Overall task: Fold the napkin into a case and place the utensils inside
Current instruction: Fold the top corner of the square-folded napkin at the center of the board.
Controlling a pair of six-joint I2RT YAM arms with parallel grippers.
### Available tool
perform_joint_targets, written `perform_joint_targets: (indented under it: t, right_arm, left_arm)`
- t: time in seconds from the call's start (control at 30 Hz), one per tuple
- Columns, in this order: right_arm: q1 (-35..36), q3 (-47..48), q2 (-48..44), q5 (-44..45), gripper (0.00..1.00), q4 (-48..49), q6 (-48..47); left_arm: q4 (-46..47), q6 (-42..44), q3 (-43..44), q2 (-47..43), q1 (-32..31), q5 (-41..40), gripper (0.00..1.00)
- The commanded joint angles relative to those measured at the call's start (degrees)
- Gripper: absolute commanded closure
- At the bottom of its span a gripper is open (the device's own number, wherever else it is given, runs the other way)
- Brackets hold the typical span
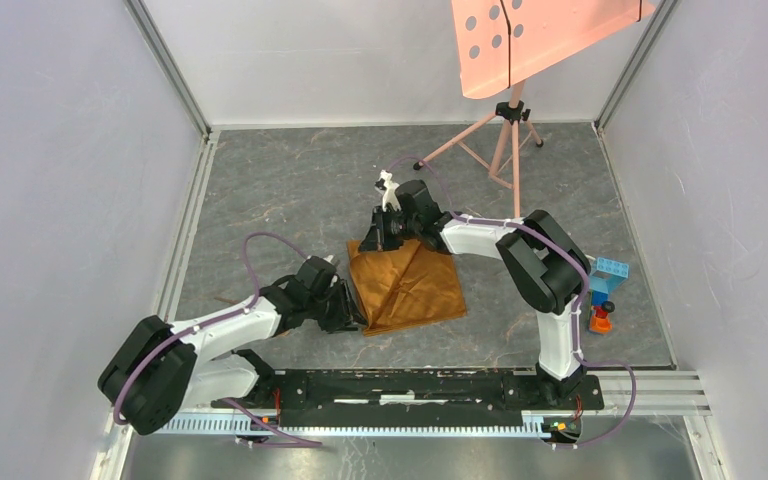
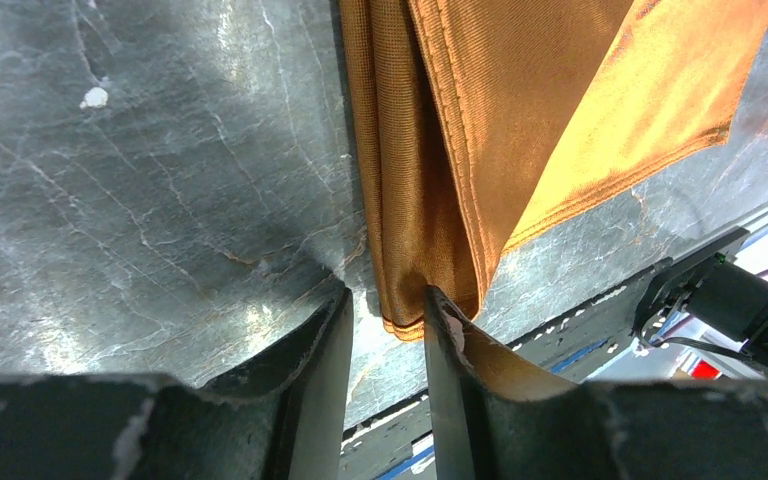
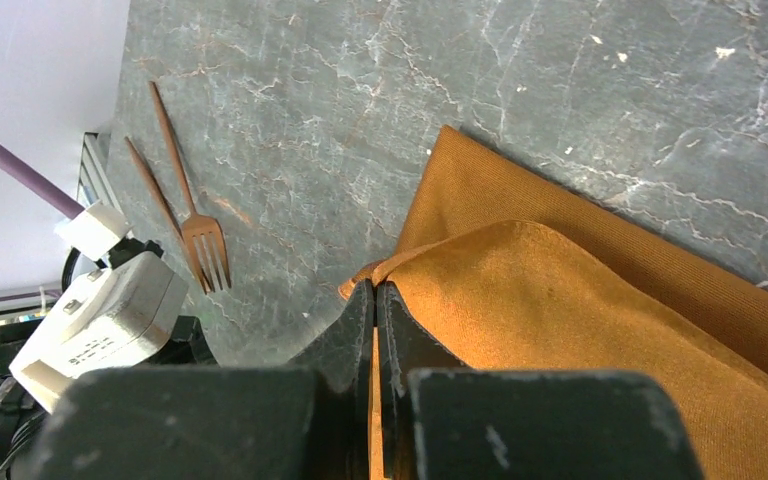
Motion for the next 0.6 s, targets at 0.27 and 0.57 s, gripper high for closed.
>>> perform_joint_targets:
  t: [0.27,0.57]
  right_arm:
    - [-0.04,5.57,2.25,4.5,1.0,-2.05,-1.71]
    - [-0.06,7.44,2.85,6.11,1.0,-4.99,-2.33]
  left_arm:
    - [-1.42,2.84,-3.33,0.43,0.09,-0.7,0.66]
    - [-1.44,2.81,-3.69,0.21,0.16,-1.17,0.67]
